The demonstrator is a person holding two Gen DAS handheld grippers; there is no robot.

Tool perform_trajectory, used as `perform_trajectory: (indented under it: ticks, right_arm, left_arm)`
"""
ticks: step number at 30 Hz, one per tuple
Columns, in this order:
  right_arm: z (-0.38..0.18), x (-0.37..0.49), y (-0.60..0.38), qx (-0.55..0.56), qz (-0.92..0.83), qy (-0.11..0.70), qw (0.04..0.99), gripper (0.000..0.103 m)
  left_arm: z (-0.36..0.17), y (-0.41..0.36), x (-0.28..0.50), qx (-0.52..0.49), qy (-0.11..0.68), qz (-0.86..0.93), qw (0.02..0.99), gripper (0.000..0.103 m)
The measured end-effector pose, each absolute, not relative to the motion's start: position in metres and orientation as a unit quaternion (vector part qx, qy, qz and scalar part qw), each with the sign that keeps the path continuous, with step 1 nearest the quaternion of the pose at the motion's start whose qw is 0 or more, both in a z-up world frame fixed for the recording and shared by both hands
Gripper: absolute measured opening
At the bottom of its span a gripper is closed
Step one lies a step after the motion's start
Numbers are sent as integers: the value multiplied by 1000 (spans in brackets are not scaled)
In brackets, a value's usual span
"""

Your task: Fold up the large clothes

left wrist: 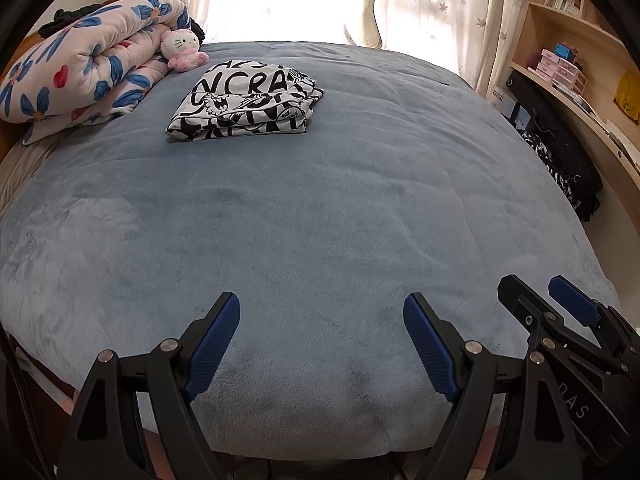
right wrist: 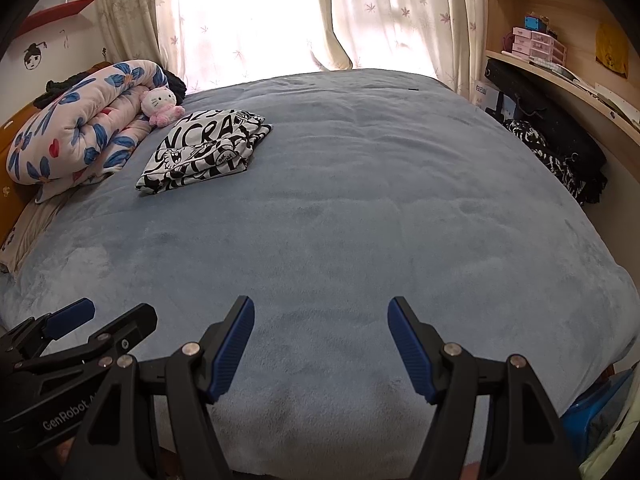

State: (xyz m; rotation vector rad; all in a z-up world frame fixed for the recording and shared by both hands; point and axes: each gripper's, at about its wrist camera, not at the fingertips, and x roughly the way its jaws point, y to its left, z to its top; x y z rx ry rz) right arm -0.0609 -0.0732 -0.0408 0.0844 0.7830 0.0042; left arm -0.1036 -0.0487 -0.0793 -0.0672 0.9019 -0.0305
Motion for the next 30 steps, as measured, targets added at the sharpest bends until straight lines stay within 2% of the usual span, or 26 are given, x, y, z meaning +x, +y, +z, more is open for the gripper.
perform_trajectory:
  ticks: [30]
  right_arm:
    - [-52,-55,-62,36,4,401,915,70]
  left_arm:
    - [-91,-43,-98,-37,448,-9,893,83]
